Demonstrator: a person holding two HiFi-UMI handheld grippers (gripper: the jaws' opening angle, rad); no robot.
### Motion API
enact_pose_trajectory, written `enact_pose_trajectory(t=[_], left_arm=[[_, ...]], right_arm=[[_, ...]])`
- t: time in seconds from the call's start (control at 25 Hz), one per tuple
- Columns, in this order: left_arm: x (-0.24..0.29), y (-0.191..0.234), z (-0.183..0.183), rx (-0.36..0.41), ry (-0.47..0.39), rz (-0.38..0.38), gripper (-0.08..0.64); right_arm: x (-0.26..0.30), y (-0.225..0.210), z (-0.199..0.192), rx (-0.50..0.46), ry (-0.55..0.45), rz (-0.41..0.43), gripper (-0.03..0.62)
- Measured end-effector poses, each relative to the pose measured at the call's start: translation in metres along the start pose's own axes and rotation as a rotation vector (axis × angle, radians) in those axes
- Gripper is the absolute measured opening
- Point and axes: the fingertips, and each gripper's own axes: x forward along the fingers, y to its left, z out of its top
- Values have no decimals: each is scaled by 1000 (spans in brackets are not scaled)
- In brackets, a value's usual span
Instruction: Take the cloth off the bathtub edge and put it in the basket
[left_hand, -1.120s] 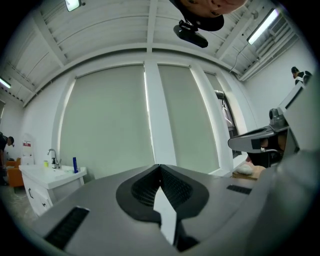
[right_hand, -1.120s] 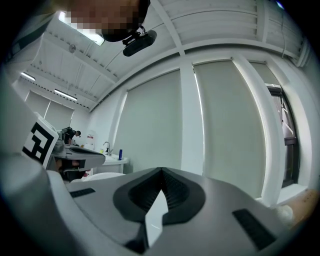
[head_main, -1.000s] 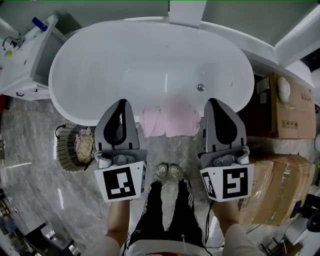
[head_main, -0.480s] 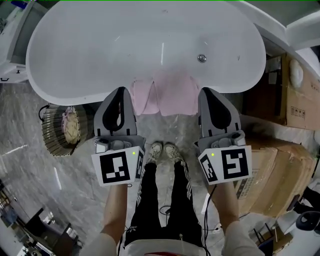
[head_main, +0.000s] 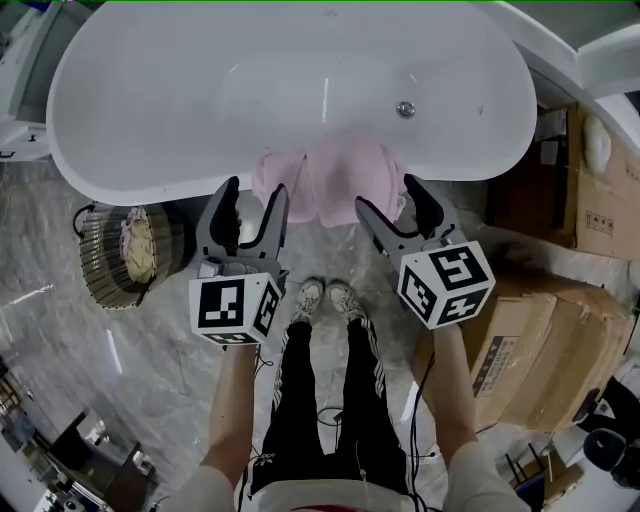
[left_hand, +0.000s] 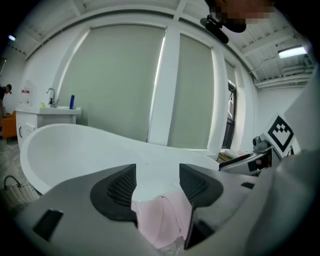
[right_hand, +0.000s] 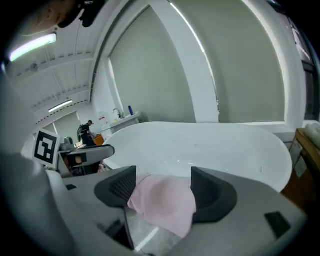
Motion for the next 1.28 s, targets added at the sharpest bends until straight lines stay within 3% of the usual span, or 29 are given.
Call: enact_pose_trajectory(t=[0.16, 0.32, 0.6, 0.72, 1.04, 1.28], left_arm=[[14, 6, -45, -25, 97, -3, 325], [25, 7, -90, -59, 188, -38, 365], [42, 18, -142, -182, 299, -30, 400], [44, 21, -148, -165, 313, -16, 402], [57, 24, -166, -217, 368, 16, 400], [60, 22, -171, -215, 388, 44, 400]], right_arm=[[9, -36, -26, 103, -18, -125, 343], [26, -64, -68, 138, 75, -202, 362], [52, -76, -109, 212, 163, -184, 364], [61, -77, -118, 272, 182, -161, 364], [73, -80, -120, 241, 176, -186, 364], [77, -81, -130, 342, 190, -130, 364]])
